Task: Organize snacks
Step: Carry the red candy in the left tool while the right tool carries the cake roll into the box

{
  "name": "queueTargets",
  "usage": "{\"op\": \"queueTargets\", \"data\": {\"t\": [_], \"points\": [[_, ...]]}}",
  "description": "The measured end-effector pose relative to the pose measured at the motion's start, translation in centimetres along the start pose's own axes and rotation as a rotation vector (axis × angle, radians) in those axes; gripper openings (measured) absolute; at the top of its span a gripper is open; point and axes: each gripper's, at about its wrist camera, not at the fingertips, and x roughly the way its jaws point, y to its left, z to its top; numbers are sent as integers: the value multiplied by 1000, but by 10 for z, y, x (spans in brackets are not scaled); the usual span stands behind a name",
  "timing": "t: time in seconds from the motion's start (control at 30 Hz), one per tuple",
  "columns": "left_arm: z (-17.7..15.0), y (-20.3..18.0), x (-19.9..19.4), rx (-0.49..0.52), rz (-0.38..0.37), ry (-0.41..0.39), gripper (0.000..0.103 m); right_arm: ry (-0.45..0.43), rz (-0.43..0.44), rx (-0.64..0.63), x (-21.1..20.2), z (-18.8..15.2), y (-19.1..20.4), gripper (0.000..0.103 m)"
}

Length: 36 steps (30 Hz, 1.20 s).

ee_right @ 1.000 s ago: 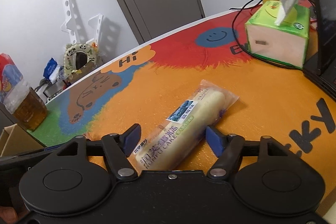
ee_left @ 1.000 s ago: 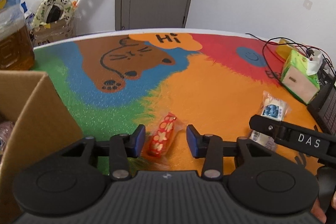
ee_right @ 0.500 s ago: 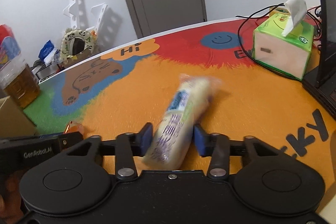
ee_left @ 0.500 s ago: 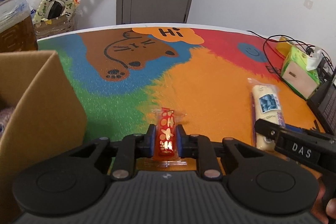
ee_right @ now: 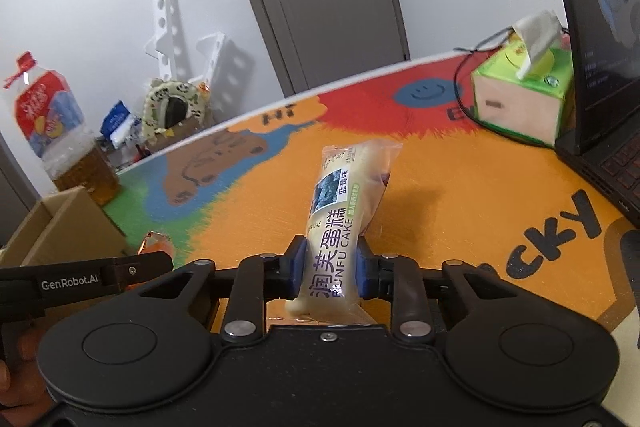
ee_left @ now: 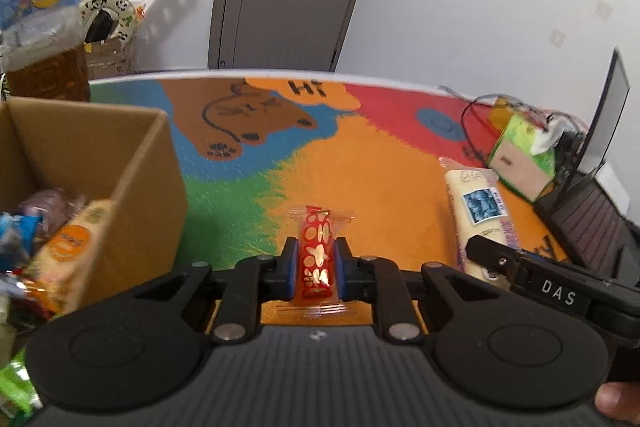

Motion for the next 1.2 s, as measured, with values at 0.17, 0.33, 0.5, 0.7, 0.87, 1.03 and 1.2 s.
{"op": "queueTargets", "data": {"t": [0.17,0.33,0.5,0.7,0.87,1.03,1.2], "points": [[8,8,-30,-19,-11,-65,17,-37,48,-24,-15,8,20,26],[13,19,-57,-41,-5,-118,17,-71,104,-57,-27,13,44,26],[13,33,-82,-63,16,-157,17,-94,149,-72,-36,15,63,26],[9,52,-106,-92,48,-189,17,-107,193,-94,-43,15,86,26],[5,68,-118,-114,73,-200,17,-109,222,-112,-45,15,102,26],[2,85,-128,-138,97,-205,17,-102,249,-131,-46,12,118,26],[-1,98,-132,-158,103,-191,17,-91,274,-151,-45,10,134,26]]}}
